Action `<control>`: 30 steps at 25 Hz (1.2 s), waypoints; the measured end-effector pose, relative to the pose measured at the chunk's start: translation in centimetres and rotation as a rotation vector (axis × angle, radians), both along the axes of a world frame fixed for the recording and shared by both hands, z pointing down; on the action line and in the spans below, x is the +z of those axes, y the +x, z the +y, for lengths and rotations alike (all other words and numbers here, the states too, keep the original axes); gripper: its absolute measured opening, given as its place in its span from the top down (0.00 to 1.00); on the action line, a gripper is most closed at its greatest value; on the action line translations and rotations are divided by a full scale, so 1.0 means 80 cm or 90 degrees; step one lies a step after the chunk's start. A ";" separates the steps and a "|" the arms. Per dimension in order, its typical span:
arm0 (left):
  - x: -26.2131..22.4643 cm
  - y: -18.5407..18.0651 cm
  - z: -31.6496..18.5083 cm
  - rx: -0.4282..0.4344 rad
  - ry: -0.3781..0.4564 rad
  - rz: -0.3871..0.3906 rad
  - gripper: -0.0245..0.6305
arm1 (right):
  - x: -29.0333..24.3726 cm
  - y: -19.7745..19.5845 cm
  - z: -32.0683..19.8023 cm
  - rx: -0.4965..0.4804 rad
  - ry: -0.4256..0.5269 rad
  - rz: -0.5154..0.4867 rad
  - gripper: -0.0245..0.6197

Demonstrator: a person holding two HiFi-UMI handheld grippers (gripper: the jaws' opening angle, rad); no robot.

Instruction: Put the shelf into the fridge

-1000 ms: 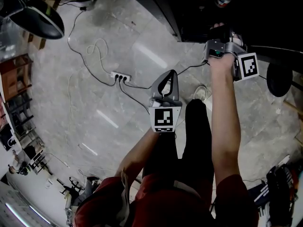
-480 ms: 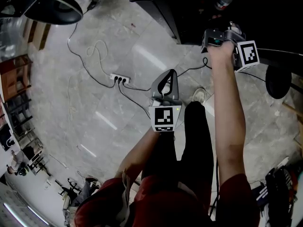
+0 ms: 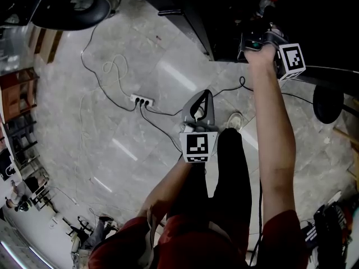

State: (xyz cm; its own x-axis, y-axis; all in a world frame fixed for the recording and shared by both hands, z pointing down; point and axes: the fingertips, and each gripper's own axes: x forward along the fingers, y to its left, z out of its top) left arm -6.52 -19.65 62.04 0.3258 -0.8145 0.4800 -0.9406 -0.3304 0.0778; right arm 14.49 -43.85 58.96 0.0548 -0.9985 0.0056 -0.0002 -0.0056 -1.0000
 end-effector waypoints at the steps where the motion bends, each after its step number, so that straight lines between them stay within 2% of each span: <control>1: -0.003 0.001 -0.004 -0.002 0.001 0.002 0.95 | -0.002 0.001 -0.003 0.003 0.000 0.000 0.94; 10: -0.010 0.008 -0.005 0.002 0.001 0.008 0.95 | -0.008 0.004 -0.031 -0.004 -0.003 0.003 0.94; 15: -0.007 0.006 0.001 0.006 0.010 -0.010 0.95 | -0.004 0.003 -0.042 -0.002 -0.002 0.002 0.94; 20: -0.007 0.010 0.006 -0.002 0.008 0.002 0.95 | -0.003 0.006 -0.037 -0.002 0.002 0.001 0.94; 22: -0.007 0.009 0.003 0.000 0.008 0.002 0.95 | -0.002 0.005 -0.040 -0.010 0.005 0.003 0.91; 26: -0.006 0.003 -0.003 0.001 0.004 -0.002 0.95 | -0.001 0.003 -0.042 -0.019 0.018 -0.011 0.75; 30: -0.010 0.001 -0.003 0.004 -0.002 -0.002 0.95 | -0.004 -0.003 -0.026 -0.032 0.021 -0.008 0.74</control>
State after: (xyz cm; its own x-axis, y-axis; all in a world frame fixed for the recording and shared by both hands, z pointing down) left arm -6.48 -19.93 61.21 0.3293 -0.8110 0.4836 -0.9388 -0.3360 0.0758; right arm 14.27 -45.97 58.61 0.0047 -0.9996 -0.0273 0.0125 0.0274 -0.9995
